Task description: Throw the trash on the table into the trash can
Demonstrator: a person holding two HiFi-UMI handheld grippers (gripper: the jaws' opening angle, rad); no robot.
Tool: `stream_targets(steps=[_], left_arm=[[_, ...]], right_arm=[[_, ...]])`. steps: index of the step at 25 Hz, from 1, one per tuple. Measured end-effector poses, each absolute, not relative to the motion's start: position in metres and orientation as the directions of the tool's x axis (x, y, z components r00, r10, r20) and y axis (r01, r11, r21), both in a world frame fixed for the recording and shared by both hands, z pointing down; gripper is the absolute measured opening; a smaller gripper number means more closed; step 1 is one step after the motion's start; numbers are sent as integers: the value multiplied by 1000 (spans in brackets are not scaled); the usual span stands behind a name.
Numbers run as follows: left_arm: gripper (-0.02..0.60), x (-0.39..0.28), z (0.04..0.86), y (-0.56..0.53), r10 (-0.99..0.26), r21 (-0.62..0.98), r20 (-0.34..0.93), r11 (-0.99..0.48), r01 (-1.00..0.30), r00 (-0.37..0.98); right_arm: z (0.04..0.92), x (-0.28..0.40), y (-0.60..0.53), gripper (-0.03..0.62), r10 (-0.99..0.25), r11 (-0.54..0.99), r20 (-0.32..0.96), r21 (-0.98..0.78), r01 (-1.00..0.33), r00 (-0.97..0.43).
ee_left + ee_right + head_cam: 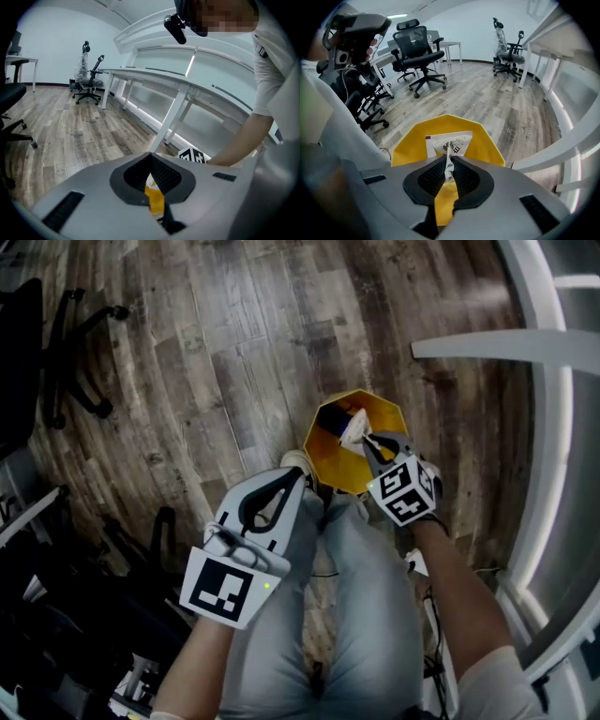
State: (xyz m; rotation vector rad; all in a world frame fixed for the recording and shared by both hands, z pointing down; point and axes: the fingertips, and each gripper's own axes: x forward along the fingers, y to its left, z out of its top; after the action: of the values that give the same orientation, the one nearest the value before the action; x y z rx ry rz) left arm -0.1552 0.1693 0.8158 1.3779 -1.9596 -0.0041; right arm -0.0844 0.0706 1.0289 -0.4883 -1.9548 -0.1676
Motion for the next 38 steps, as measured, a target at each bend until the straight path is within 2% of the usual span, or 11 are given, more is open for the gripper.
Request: stream_targets(steps=[5,8,10,15,23,27,31,38], left_arm=[[1,-157,828,169,-816,390,555,427,-815,-162],[2,-157,828,169,-817,392,554,427,-815,-161],[2,-158,828,170,-815,393,556,430,-813,-163],[2,-159,826,168,-816,393,555,432,-812,-165],[2,-155,825,165,-820,402,549,429,-809,-162],[1,-155,817,162,-818,410,552,435,-801,-162],[2,-156,792,159,-818,414,553,435,-799,-159],[0,-166,709,150,-820,393,547,431,-812,-170]], right_arm=[[1052,-82,73,53,260,907,918,-126,401,-299],[1059,-77,73,169,247,911,930,-129,391,-270],[1059,-76,72,207,237,906,935,-116,407,-262],[1060,-71,70,239,244,903,940,-131,408,-239],[1052,-77,67,241,249,904,932,-127,408,-263],[1036,-76,60,235,251,920,929,-142,365,-272],[996,-79,50,82,240,936,920,-134,327,-311],[893,-95,48,40,307,929,878,-193,314,-367]])
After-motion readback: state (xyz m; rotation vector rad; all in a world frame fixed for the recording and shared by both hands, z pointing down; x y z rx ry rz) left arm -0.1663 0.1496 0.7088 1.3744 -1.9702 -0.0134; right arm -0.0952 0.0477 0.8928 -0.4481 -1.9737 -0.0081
